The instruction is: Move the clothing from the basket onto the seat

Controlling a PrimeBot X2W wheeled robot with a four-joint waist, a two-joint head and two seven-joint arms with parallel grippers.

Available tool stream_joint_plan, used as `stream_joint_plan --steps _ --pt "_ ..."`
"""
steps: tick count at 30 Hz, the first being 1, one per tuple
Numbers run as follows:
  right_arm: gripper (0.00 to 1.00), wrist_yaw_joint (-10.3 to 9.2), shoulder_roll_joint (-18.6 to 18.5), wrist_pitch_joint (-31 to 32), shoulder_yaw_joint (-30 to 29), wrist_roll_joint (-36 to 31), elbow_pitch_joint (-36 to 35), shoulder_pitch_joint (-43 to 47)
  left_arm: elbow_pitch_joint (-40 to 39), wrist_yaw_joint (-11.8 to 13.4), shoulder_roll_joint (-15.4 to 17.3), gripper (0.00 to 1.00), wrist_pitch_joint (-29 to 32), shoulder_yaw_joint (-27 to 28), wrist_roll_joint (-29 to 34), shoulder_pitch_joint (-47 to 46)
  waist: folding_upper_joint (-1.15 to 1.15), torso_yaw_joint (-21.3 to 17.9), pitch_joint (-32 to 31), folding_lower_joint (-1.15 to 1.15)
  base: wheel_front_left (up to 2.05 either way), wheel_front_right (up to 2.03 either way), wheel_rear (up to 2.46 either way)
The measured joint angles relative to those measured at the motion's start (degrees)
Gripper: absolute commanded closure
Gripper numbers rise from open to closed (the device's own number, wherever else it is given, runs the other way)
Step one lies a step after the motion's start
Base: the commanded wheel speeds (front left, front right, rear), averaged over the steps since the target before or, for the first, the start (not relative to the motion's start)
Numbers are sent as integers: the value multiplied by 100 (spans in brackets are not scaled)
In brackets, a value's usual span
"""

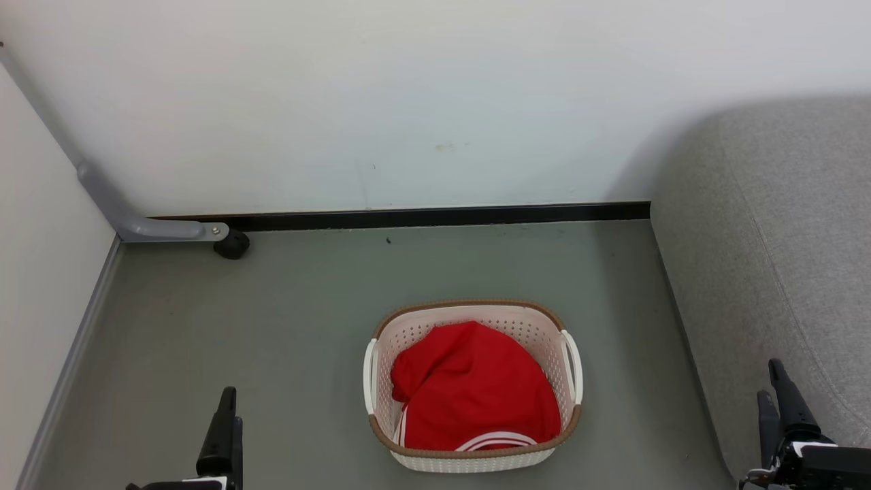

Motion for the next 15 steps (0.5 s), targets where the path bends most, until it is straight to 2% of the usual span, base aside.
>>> stream_joint_plan --steps 6,15 --pt "0 0 -101 -123 100 -285 -52 -42 -13 0 -32 0 -57 0 159 -47 0 6 -2 0 0 0 0" --pt "0 0 -335 -325 322 -895 -91 -168 -26 15 -88 0 -201 2 759 -92 0 14 -8 0 0 0 0"
